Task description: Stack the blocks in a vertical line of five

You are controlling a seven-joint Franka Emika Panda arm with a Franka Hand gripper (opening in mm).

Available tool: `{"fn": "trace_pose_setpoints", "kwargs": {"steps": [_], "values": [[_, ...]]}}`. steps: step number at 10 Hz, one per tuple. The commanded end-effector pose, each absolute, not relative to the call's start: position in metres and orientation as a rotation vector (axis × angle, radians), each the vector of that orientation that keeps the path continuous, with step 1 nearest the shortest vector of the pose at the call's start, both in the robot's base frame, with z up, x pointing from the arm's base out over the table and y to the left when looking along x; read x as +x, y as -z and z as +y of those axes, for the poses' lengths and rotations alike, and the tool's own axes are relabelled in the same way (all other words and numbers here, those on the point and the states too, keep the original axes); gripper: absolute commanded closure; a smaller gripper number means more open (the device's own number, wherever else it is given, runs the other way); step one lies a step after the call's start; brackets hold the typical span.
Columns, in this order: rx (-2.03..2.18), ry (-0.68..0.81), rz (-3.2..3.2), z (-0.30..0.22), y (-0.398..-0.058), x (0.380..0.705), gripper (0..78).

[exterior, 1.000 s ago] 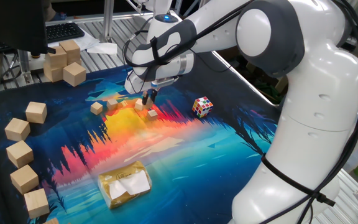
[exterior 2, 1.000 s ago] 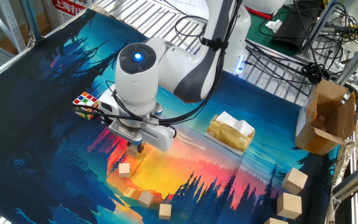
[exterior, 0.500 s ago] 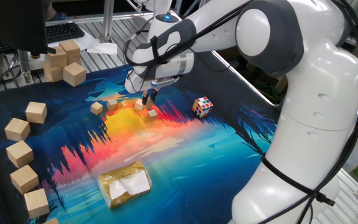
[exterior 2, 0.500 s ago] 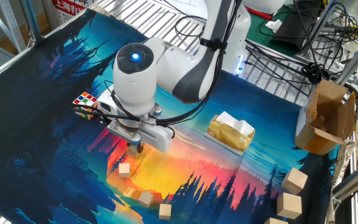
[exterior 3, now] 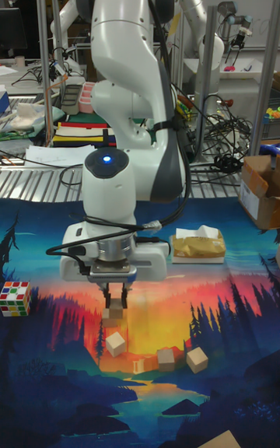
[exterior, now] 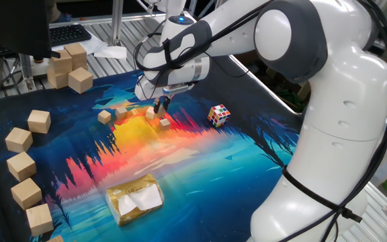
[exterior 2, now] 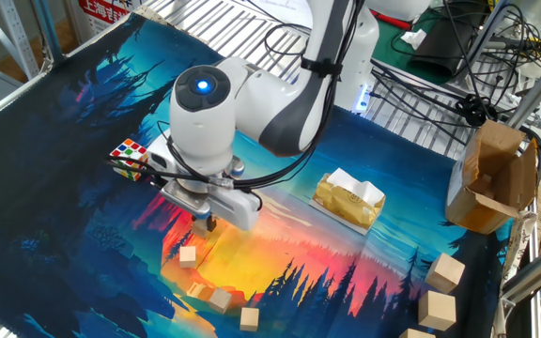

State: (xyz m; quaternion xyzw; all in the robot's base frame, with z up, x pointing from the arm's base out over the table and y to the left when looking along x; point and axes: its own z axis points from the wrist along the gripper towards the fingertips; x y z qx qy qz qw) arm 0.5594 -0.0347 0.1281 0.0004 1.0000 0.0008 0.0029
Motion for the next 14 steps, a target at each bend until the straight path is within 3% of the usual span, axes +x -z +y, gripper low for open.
{"fn": "trace_pose_setpoints", "kwargs": {"steps": [1,14], "values": [[0.097,-0.006,3.125,-0.035,-0.129,0.56,76.4],[0.043,0.013,3.133,-0.052,-0.115,0.544,76.4]]}}
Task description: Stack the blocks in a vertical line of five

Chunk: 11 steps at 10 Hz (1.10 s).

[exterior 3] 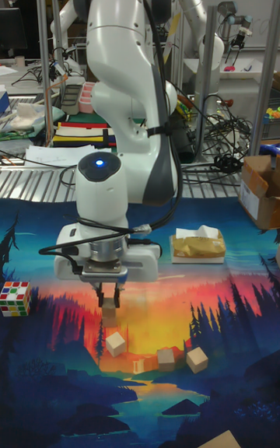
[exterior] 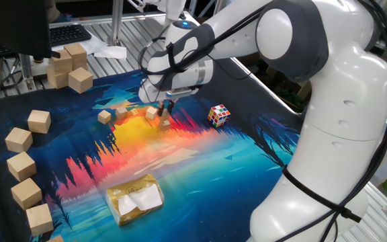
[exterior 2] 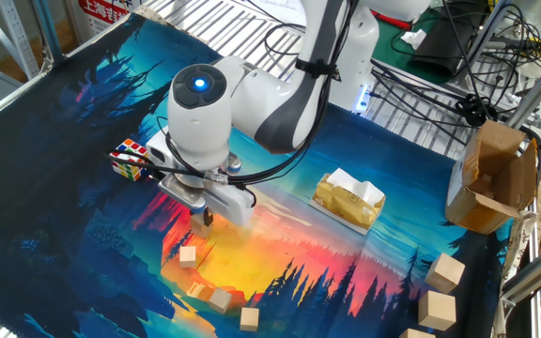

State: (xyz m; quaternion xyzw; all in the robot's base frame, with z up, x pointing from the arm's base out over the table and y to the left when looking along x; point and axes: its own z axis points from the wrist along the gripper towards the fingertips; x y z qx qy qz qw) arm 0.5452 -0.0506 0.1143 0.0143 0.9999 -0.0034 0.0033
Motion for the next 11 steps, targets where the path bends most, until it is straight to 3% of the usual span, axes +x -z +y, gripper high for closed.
{"fn": "trace_pose_setpoints", "kwargs": {"steps": [1,11], "values": [[0.032,0.01,3.134,-0.0522,-0.1148,0.5405,76.4],[-0.067,0.004,3.133,-0.0524,-0.1134,0.536,76.4]]}}
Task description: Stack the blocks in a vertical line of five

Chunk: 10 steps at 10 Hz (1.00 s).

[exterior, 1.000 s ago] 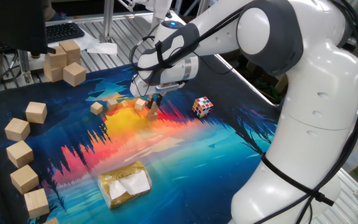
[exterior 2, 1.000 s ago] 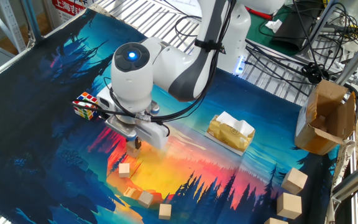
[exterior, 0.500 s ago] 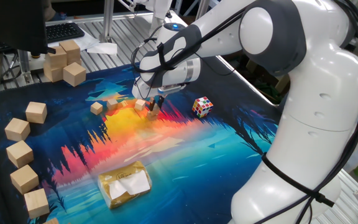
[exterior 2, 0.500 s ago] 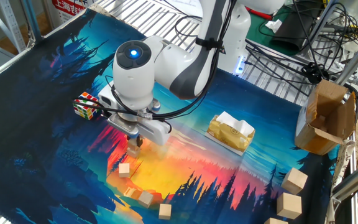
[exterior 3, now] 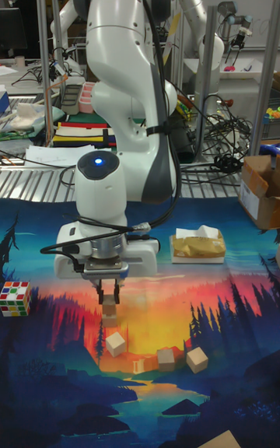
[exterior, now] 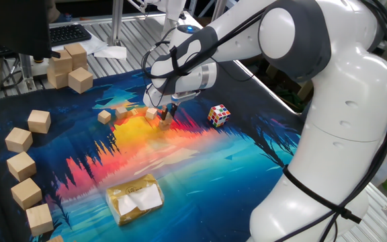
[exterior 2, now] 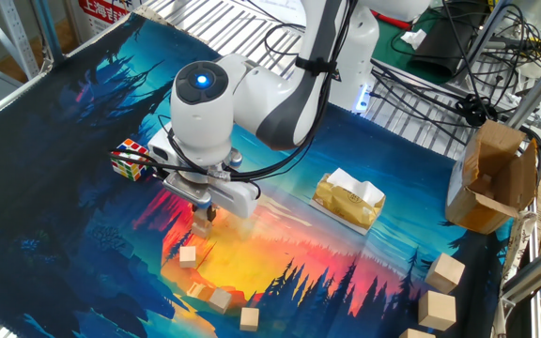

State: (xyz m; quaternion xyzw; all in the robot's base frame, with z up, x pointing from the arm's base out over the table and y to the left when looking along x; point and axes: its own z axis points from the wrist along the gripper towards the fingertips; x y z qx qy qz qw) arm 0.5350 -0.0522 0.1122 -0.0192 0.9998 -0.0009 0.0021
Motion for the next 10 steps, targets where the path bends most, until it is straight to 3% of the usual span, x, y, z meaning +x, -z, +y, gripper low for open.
{"fn": "trace_pose_setpoints", "kwargs": {"steps": [1,10], "values": [[-0.071,0.004,3.134,-0.0524,-0.1132,0.536,76.4],[-0.081,0.002,3.134,-0.0519,-0.1092,0.5368,76.4]]}}
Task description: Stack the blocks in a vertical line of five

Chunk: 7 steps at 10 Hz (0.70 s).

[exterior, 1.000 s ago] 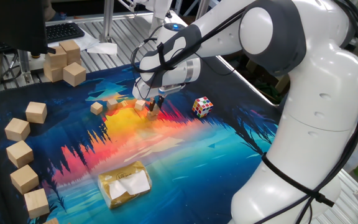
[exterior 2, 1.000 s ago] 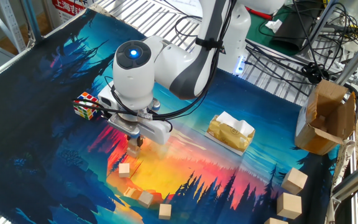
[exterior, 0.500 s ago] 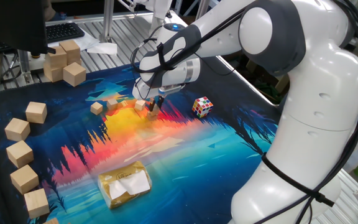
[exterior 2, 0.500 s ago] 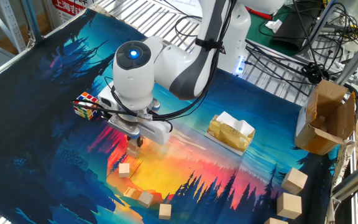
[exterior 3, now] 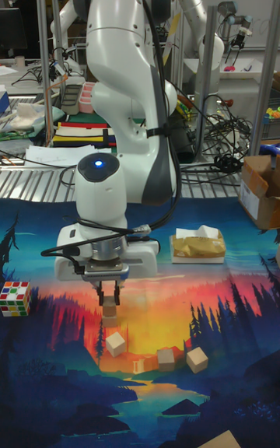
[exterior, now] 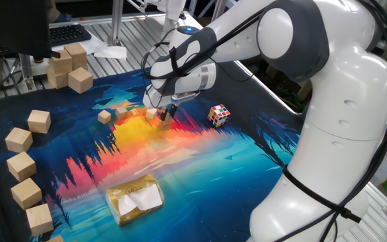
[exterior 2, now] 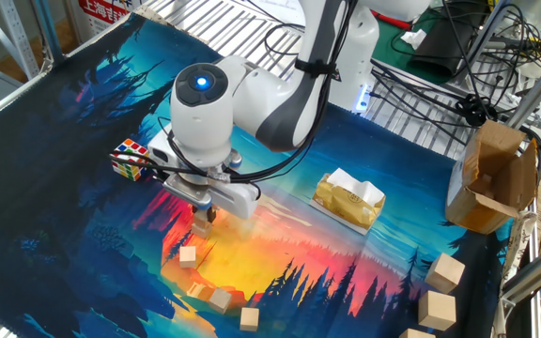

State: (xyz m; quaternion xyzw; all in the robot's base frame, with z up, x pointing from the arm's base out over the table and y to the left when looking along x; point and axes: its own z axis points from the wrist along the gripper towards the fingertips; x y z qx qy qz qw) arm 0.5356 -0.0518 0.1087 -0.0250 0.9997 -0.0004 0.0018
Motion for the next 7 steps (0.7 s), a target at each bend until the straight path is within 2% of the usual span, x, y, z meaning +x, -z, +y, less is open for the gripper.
{"fn": "trace_pose_setpoints", "kwargs": {"steps": [1,7], "values": [[-0.078,0.002,3.134,-0.0518,-0.1087,0.5369,76.4],[-0.038,0.006,3.135,-0.0517,-0.1081,0.537,76.4]]}}
